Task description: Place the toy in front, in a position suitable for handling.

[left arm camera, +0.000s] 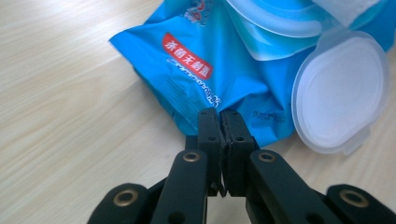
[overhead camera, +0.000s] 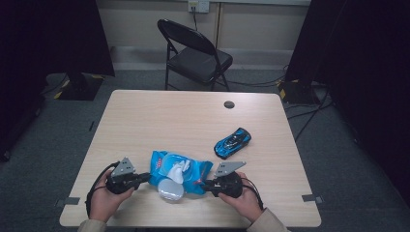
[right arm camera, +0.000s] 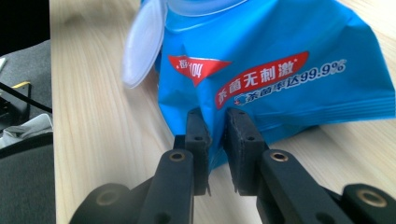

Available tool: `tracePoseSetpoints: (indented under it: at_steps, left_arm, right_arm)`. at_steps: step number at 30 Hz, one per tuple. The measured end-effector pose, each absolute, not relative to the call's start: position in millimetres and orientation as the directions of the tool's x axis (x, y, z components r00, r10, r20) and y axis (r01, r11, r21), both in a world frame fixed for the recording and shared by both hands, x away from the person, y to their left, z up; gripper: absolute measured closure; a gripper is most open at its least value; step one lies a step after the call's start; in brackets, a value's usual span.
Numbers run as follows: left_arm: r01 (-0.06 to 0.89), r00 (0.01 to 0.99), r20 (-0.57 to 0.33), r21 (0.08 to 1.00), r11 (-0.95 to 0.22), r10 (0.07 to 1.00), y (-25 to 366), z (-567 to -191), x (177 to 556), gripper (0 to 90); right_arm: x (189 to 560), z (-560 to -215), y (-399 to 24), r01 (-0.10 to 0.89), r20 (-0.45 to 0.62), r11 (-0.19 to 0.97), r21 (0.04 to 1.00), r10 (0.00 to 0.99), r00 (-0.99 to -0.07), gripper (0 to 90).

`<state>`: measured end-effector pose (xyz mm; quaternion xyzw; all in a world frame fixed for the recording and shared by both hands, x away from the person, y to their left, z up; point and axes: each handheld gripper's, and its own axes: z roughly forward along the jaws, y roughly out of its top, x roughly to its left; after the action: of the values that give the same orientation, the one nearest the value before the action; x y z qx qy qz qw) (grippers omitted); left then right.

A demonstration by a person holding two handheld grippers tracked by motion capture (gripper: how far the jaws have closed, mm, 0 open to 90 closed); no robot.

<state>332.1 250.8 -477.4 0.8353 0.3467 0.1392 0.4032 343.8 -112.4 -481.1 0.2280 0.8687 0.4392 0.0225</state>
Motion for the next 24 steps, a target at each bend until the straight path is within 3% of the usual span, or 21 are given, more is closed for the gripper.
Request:
tracePoseSetpoints:
  at_steps: [5, 8, 10, 14, 16, 18, 24]
  left_arm:
    - [0.486, 0.691, -0.059, 0.776, -0.403, 0.720, 262.6, -479.2, 338.0, 85.6]
    - [0.499, 0.657, -0.060, 0.782, -0.374, 0.752, 269.4, -481.1, 338.4, 73.0]
    - [0.523, 0.637, -0.056, 0.765, -0.377, 0.769, 272.9, -482.9, 337.2, 53.4]
    - [0.559, 0.626, -0.065, 0.732, -0.389, 0.777, 276.8, -484.5, 328.3, 40.3]
    - [0.563, 0.629, -0.082, 0.734, -0.380, 0.773, 277.2, -481.6, 320.1, 35.4]
    - [0.562, 0.635, -0.092, 0.737, -0.376, 0.767, 274.3, -476.7, 312.0, 31.3]
    - [0.540, 0.669, -0.108, 0.751, -0.380, 0.736, 256.1, -467.1, 288.6, 26.1]
  right_arm:
    - [343.7, -482.0, -96.4, 0.378, 0.162, 0.509, 0.773, 0.418, -0.894, 80.4]
    - [344.6, -482.3, -89.3, 0.385, 0.162, 0.506, 0.772, 0.428, -0.889, 80.4]
    - [345.4, -483.5, -86.6, 0.385, 0.163, 0.502, 0.775, 0.429, -0.888, 80.3]
    - [345.3, -484.2, -87.3, 0.376, 0.161, 0.501, 0.780, 0.421, -0.893, 78.2]
    - [344.1, -483.6, -88.2, 0.360, 0.144, 0.511, 0.781, 0.414, -0.899, 75.1]
    - [341.5, -482.1, -89.4, 0.337, 0.123, 0.531, 0.778, 0.397, -0.909, 66.4]
    - [332.7, -478.8, -111.5, 0.342, 0.091, 0.531, 0.775, 0.442, -0.892, 47.9]
